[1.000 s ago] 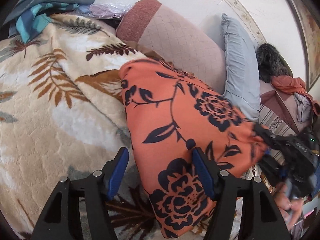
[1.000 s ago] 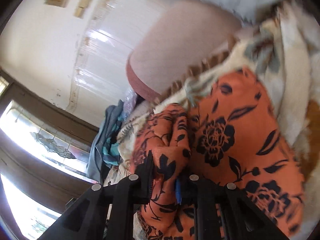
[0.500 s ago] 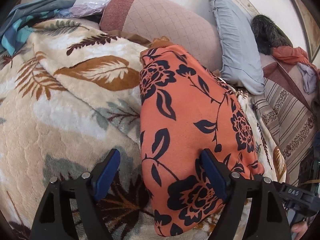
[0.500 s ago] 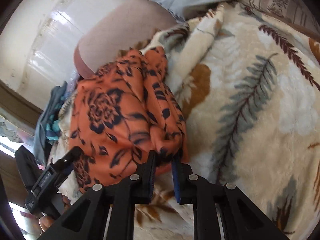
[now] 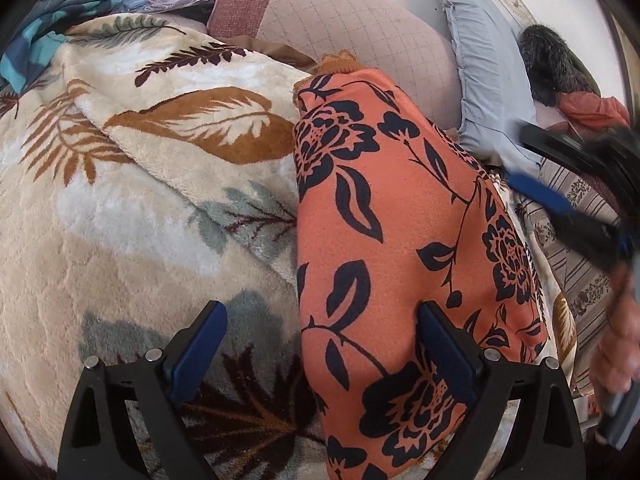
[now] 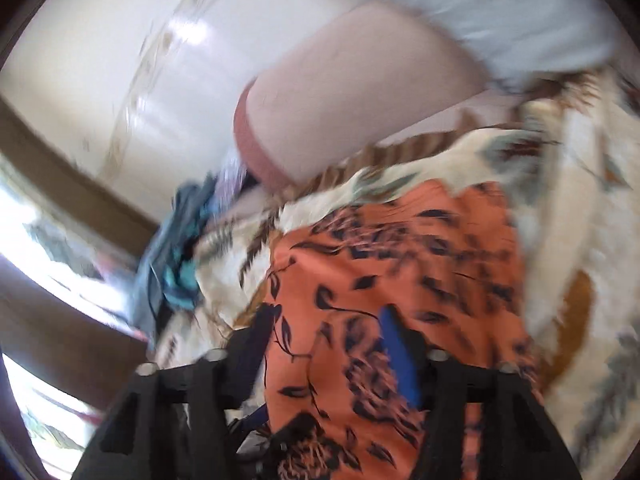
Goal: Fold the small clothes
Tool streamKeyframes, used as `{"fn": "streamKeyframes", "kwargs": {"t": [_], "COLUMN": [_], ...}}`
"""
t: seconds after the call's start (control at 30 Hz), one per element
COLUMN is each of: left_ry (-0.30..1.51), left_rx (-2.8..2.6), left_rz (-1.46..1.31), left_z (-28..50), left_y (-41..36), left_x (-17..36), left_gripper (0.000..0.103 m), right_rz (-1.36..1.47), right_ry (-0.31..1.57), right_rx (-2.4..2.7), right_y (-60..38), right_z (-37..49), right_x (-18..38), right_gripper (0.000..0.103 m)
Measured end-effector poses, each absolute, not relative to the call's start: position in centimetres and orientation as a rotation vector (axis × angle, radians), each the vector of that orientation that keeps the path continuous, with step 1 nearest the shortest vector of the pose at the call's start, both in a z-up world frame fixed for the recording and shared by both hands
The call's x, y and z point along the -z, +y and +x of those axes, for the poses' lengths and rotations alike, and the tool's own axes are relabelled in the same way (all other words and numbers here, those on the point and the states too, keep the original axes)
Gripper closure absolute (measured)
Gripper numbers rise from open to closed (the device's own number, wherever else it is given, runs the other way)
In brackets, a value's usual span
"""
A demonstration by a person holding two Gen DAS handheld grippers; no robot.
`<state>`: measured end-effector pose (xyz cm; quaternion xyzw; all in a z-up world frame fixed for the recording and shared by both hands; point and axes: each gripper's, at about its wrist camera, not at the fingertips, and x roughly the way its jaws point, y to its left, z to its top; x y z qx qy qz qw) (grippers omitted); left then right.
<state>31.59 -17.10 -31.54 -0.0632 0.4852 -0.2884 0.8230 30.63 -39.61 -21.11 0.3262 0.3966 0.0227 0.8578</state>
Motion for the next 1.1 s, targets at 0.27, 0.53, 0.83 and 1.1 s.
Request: {"fn": "streamKeyframes", "kwargs": {"t": [0.27,0.53,0.83,1.1], "left_ry": [1.052,1.059,1.082,1.027], "left_rx": [0.66,0.688,0.673,0.658], "left_rz": [-0.108,-0.057,0.015,0.054], "left_z": [32.6,32.0,31.7,31.2], "left_y": [-17.4,-18.0,-18.3,-20.0], "left_x": [31.6,31.2,31.7,31.7], "left_gripper": [0.006,0.006,0.006,0.006], "right_rz": [0.451,0.595,0.554,0.673], "right_ry": [1.098,0.952,0.841,0.861], "right_rx": [0.174,0.188,0.215,0.129], "right_y": [-40.1,-44.0,-43.3,-43.5], "right_z": [38.0,31.2,28.7,25.2], "right_x": [29.9,30.4,24.8,29.3], "right_gripper": [0.103,0.103,0.096,0.102]}}
